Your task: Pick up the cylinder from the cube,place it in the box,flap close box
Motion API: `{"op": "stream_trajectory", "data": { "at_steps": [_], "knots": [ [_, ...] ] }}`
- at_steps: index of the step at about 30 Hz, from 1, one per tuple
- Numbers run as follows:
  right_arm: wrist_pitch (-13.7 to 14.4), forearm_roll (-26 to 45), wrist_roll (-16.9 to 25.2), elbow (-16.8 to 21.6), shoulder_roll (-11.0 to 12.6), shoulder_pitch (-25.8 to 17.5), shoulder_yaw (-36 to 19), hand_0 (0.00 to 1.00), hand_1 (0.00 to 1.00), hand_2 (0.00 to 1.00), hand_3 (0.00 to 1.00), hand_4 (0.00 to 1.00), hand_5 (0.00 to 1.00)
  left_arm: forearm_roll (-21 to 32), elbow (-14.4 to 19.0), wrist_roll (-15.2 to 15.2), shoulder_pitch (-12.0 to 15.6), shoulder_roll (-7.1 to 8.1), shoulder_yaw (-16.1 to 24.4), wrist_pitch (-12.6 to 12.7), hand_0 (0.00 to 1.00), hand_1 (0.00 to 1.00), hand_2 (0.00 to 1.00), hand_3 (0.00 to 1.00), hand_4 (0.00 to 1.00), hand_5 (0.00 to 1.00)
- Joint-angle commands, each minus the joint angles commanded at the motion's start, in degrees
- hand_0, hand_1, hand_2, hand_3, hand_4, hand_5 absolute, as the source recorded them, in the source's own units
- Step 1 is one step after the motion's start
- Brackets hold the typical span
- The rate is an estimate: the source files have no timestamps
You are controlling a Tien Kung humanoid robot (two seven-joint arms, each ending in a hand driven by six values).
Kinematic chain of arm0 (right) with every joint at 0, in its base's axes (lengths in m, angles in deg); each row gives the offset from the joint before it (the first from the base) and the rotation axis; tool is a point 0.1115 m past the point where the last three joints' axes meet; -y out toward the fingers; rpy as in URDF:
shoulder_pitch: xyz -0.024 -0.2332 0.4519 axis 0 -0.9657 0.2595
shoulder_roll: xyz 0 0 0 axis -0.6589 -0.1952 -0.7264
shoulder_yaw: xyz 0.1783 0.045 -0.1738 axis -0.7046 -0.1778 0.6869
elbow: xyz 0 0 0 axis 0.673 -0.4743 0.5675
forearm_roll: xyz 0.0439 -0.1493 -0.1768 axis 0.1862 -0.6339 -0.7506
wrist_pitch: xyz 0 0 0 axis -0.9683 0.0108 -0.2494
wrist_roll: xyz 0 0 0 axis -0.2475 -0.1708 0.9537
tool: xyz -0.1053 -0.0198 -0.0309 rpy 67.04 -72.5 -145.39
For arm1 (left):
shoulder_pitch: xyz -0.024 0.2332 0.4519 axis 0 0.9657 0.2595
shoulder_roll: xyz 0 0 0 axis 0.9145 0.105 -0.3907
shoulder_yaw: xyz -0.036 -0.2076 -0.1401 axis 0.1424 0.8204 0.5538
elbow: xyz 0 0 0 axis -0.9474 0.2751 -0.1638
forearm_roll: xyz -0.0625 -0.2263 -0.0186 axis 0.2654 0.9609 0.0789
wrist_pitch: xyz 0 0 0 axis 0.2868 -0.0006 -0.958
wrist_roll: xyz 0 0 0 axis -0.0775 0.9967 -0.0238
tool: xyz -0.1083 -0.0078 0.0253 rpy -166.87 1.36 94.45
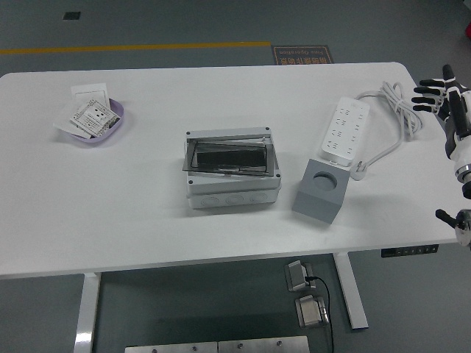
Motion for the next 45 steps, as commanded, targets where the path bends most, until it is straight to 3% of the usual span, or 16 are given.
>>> {"op": "stream_trajectory", "data": {
  "at_steps": [1,2,9,20,21,26,27,31,32,37,38,43,44,45],
  "knots": [
    [-0.5,-0.2,0.0,0.0,0.0,0.0,0.0,0.897,0.808,0.852,0.878,0.951,0.974,0.0,0.0,0.0,0.0,-0.01,0.0,0.0,0.607,0.667,0.605,0.592,0.638,0.270],
    [-0.9,-0.5,0.0,0.1,0.0,0.0,0.0,0.897,0.800,0.822,0.865,0.883,0.927,0.0,0.0,0.0,0.0,-0.01,-0.1,0.0,0.607,0.667,0.604,0.592,0.638,0.270],
    [-2.3,-0.5,0.4,0.2,0.0,0.1,0.4,0.859,0.778,0.794,0.841,0.902,0.933,0.0,0.0,0.0,0.0,0.17,-0.2,-0.1,0.603,0.667,0.603,0.592,0.637,0.270],
    [0.1,3.8,2.3,-0.2,-0.1,0.2,1.3,0.825,0.758,0.781,0.811,0.894,0.889,0.6,0.0,0.1,-0.2,0.33,-1.0,-0.1,0.604,0.667,0.605,0.592,0.637,0.271],
    [0.2,4.2,2.6,-0.2,-0.2,0.2,1.3,0.765,0.715,0.736,0.748,0.885,0.943,0.7,0.0,0.1,-0.2,0.30,-1.0,-0.1,0.604,0.667,0.605,0.592,0.637,0.272],
    [1.3,4.3,3.2,0.1,-0.3,0.1,1.2,0.765,0.715,0.736,0.748,0.885,0.943,0.7,0.0,0.2,-0.1,0.12,-0.9,-0.1,0.604,0.667,0.605,0.592,0.637,0.272],
    [1.7,4.1,3.2,0.2,-0.3,0.1,1.2,0.707,0.651,0.680,0.663,0.942,0.998,0.7,0.0,0.2,-0.1,0.08,-0.9,-0.1,0.603,0.667,0.603,0.591,0.637,0.272],
    [3.7,3.9,3.8,0.4,-0.3,0.1,0.9,0.707,0.651,0.680,0.663,0.942,0.998,0.7,0.0,0.2,-0.1,0.01,-0.9,-0.1,0.603,0.667,0.603,0.591,0.637,0.272],
    [4.0,3.8,3.9,0.4,-0.3,0.0,0.8,0.386,0.369,0.404,0.346,0.943,0.998,0.6,0.0,0.1,-0.1,0.02,-0.8,-0.1,0.604,0.667,0.604,0.592,0.636,0.272],
    [4.5,4.4,4.3,0.3,-0.5,-0.1,0.6,0.386,0.369,0.404,0.346,0.943,0.998,0.6,0.0,0.1,-0.1,0.05,-0.8,0.0,0.604,0.667,0.604,0.592,0.636,0.272],
    [4.5,4.5,4.4,0.3,-0.5,-0.1,0.6,0.299,0.306,0.276,0.254,0.768,0.438,0.7,0.0,0.1,-0.2,0.04,-0.9,0.0,0.603,0.667,0.604,0.592,0.636,0.272],
    [4.4,4.8,4.5,0.3,-0.5,-0.1,0.4,0.299,0.306,0.276,0.254,0.768,0.438,0.8,0.0,0.0,-0.2,0.01,-1.1,0.0,0.603,0.667,0.604,0.592,0.636,0.272],
    [4.4,4.9,4.4,0.3,-0.6,-0.1,0.3,0.304,0.294,0.264,0.243,0.743,0.341,0.9,0.0,0.0,-0.2,0.02,-1.2,0.0,0.604,0.667,0.604,0.592,0.637,0.272],
    [4.4,4.9,4.4,0.3,-0.6,-0.2,0.3,0.304,0.294,0.264,0.243,0.743,0.341,0.9,0.0,0.0,-0.2,0.02,-1.2,0.1,0.604,0.667,0.604,0.592,0.637,0.272]
  ]
}}
